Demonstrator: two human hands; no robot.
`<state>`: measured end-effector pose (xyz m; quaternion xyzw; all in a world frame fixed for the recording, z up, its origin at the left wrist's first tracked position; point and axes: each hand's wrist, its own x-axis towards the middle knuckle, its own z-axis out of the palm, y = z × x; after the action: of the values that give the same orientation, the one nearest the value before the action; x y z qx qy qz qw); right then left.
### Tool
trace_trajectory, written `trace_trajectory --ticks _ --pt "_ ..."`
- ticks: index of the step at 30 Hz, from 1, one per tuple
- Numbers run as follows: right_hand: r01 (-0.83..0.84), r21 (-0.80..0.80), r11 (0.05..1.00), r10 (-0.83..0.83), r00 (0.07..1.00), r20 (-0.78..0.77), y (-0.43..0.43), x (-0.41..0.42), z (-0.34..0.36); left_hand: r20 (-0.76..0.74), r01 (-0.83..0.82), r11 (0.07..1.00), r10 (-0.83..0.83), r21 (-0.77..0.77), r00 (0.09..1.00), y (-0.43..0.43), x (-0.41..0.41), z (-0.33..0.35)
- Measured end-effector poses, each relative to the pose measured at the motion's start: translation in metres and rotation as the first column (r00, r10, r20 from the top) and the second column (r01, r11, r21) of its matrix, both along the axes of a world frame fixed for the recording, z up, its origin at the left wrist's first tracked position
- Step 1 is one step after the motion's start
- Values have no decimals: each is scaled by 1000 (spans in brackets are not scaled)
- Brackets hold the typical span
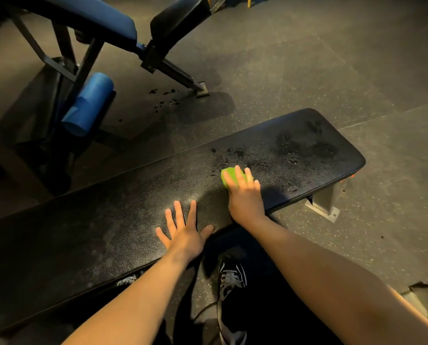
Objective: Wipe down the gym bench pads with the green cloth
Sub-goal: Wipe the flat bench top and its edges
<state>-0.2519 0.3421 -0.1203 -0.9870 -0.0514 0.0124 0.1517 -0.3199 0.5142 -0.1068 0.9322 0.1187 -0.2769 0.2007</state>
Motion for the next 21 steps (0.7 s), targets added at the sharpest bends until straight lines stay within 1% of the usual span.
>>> trace_trajectory --ticks 2,4,6,7,9,11,13,15,17,19,21 --pt "-11 58 998 10 1000 9 13 3 -2 -3 -1 1000 1 -3 1000 1 0 -1" --pt "-151 103 983 156 987 -44 36 -2 -4 0 9 1000 -9 5 1000 3 0 -3" --pt "-320 133 938 331 940 -75 54 -11 -4 6 22 999 -22 36 1000 4 -1 -5" --pt "-362 144 921 376 923 -86 57 -13 -3 15 24 998 -25 49 1000 5 -1 -6" --pt "-386 147 911 402 910 -104 48 -14 0 43 9 999 -11 46 999 5 -3 -7" --pt "-342 117 933 353 931 -93 30 -16 -1 72 -8 1000 6 20 997 3 -4 -6" --pt "-177 95 980 179 984 -19 3 -18 0 80 -9 1000 8 10 997 2 -5 -3" --pt "10 33 999 -12 999 33 -27 -22 3 74 -5 1000 5 4 997 2 -6 -1" --pt "122 27 992 -120 992 -38 -42 -30 6 61 -4 1000 4 7 998 1 -6 0" --pt "131 61 989 -126 988 -85 -36 -43 7 52 0 1000 0 9 999 1 -6 0" --pt "12 90 996 -6 998 -64 -15 -58 4 52 5 1000 -6 19 999 0 -6 0"
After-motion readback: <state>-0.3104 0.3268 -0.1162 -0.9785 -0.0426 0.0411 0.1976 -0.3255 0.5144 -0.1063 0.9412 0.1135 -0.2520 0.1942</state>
